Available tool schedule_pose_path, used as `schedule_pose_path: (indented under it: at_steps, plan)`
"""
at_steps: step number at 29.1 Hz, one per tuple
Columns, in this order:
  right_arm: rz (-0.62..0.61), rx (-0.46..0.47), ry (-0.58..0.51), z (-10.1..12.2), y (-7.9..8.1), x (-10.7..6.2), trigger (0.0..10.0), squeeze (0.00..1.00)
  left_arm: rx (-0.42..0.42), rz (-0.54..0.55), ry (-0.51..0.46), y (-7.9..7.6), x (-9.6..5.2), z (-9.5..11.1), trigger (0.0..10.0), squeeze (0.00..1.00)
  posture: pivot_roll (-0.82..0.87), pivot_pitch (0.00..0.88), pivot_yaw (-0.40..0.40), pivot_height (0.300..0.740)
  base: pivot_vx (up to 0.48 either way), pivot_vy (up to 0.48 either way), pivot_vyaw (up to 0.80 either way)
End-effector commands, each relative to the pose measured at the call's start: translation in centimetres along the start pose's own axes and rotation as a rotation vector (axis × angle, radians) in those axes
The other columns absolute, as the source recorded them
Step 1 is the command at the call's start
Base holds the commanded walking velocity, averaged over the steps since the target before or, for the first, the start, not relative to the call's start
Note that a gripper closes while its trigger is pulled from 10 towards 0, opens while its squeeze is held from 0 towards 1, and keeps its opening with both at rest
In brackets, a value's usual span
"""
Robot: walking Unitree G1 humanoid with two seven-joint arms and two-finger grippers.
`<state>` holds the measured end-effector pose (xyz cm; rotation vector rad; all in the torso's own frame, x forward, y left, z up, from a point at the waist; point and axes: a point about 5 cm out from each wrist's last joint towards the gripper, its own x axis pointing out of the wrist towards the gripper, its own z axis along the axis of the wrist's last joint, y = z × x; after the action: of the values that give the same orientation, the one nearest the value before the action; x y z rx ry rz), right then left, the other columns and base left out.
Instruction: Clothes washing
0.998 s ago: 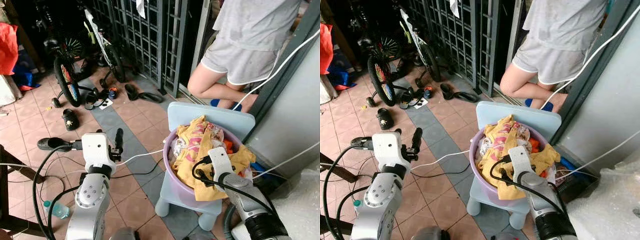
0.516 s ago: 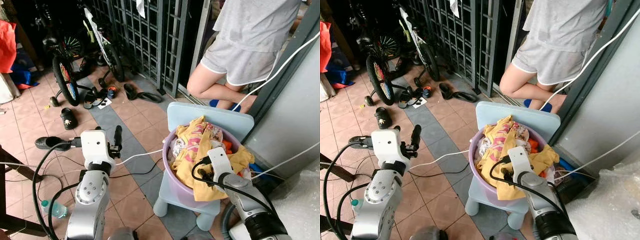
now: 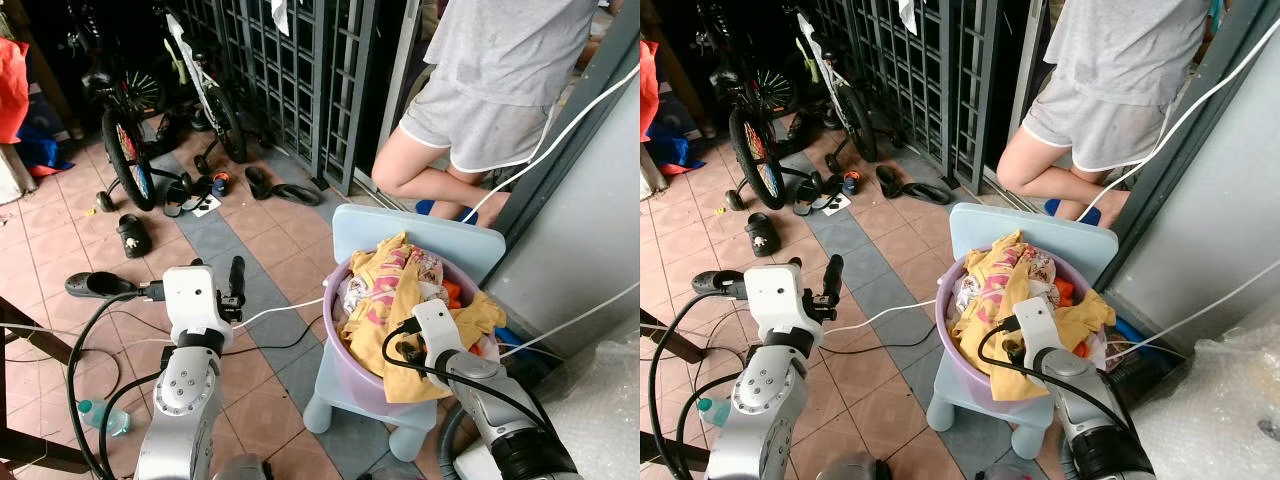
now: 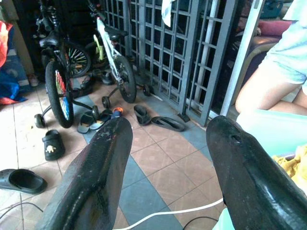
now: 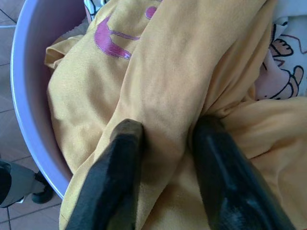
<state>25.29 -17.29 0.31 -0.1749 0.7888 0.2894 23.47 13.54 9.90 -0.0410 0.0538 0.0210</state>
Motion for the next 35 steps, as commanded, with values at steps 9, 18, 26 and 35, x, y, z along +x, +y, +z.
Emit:
schedule_pose_path:
  at_steps: [9,18,26,35]
  plan:
    - [0.115,0.076,-0.118,2.3,1.6,-0.6,0.0,0.0,0.006,-0.002,-0.006,-0.1,0.4,0.0,10.0,0.0,0.0,0.0,-0.015,0.74,0.0,0.0,0.0]
    - [0.172,0.097,-0.348,5.7,2.4,-2.1,0.0,0.0,0.016,-0.01,-0.009,0.2,0.8,0.1,10.0,0.0,0.0,0.0,0.01,0.74,0.0,0.0,0.0]
    - [0.158,0.14,-0.568,8.8,2.2,-4.0,0.0,0.0,0.024,-0.018,-0.013,0.4,0.8,0.3,10.0,0.0,0.0,0.0,0.02,0.74,0.0,0.0,0.0]
    - [0.023,0.14,-0.984,16.4,0.4,-8.9,0.0,0.0,0.073,0.014,-0.018,0.2,1.8,0.5,10.0,0.0,-0.01,0.0,0.046,0.74,0.0,0.0,0.0]
